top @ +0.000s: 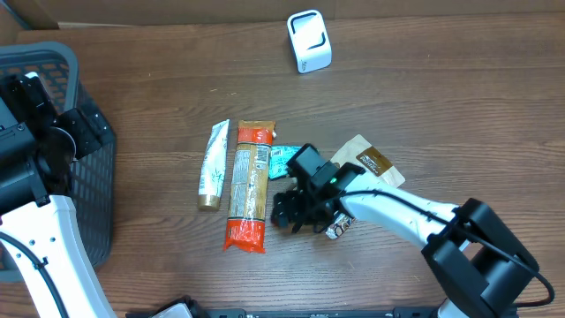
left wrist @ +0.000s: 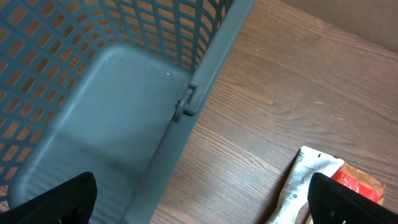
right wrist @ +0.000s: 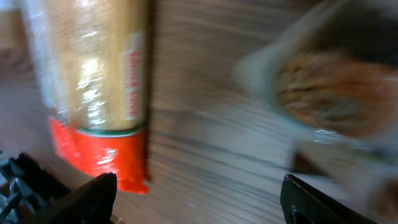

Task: Scan the item barcode
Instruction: 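Reach the right gripper to the clear bread bag and grasp it, then lift the bread bag and pull it to the right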

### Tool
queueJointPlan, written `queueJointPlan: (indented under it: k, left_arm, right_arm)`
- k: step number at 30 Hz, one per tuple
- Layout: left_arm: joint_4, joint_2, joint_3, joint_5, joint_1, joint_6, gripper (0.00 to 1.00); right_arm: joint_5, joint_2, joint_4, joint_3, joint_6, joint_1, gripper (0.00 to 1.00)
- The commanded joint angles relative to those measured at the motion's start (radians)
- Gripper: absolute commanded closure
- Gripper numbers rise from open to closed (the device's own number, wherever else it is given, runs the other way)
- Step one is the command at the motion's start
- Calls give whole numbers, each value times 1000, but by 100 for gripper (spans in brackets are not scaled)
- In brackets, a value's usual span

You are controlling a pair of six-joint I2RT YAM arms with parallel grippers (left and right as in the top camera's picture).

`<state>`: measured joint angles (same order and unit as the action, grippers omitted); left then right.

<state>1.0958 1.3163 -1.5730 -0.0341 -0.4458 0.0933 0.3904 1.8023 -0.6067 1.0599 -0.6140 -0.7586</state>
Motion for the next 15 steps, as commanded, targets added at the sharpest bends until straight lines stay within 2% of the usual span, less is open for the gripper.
queueJointPlan:
  k: [1, 8, 13, 15]
  left_arm:
    - [0, 4, 4, 9, -3, -27, 0]
    - [0, 4, 4, 9, -3, -27, 0]
    - [0, 4, 4, 9, -3, -27, 0]
    - [0, 4, 4, 9, -3, -27, 0]
  right_arm:
    - [-25, -8, -51, 23, -6, 76, 15]
    - [-29, -8, -275, 56, 165, 212, 18]
    - [-170, -9, -401, 62, 245, 286, 19]
    - [-174, -14, -410, 62, 299, 305, 29]
